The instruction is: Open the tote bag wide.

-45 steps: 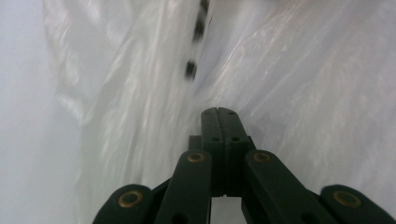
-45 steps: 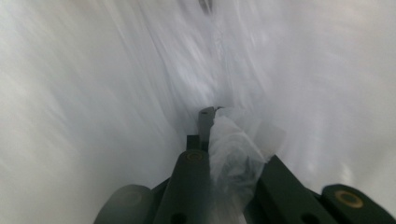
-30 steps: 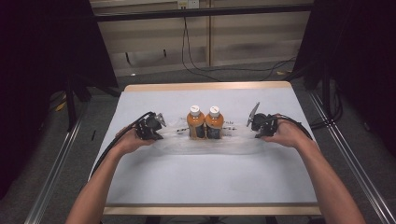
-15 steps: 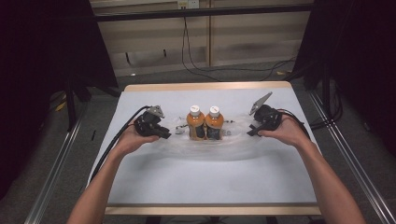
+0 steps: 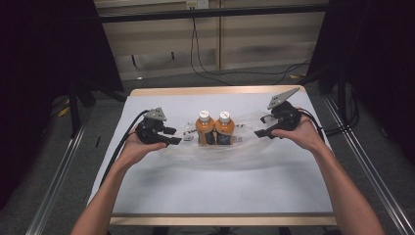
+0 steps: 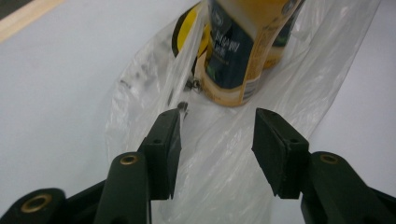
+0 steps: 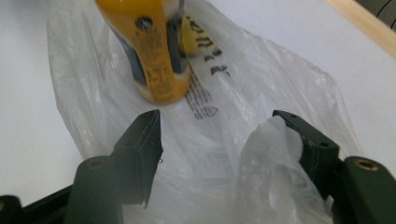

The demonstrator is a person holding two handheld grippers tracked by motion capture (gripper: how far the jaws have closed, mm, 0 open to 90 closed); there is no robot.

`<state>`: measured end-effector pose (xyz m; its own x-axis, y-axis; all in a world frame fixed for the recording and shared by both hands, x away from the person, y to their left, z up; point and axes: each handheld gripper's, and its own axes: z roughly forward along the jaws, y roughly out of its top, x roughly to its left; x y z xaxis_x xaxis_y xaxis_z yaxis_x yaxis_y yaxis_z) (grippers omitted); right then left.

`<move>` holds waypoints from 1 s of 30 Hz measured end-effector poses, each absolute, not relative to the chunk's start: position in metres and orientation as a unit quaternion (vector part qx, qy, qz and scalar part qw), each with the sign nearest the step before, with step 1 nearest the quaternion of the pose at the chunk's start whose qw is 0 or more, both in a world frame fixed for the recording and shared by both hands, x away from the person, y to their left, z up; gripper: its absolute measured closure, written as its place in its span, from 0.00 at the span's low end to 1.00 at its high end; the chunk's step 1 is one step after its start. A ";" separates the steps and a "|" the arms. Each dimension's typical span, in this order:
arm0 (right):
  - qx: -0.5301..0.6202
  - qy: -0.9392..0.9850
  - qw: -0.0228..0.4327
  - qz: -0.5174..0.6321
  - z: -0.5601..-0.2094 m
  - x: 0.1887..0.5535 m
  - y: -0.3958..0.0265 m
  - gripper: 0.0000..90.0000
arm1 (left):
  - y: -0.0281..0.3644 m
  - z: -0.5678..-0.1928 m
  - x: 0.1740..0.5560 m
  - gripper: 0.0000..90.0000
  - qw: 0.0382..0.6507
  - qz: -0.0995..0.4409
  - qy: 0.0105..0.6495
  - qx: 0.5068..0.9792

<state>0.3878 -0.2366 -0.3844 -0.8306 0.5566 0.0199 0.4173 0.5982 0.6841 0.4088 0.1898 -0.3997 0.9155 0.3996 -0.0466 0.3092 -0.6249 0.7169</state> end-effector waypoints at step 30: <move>0.255 0.918 0.060 0.298 -0.397 0.433 -0.158 1.00 | 0.086 -0.424 0.382 0.88 0.384 0.023 0.140 0.912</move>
<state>0.4333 -0.1577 -0.3972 -0.8624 0.5044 0.0429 0.4334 0.6920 0.5774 0.3820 0.0860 -0.4240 0.9597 0.2734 -0.0655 0.2380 -0.6660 0.7070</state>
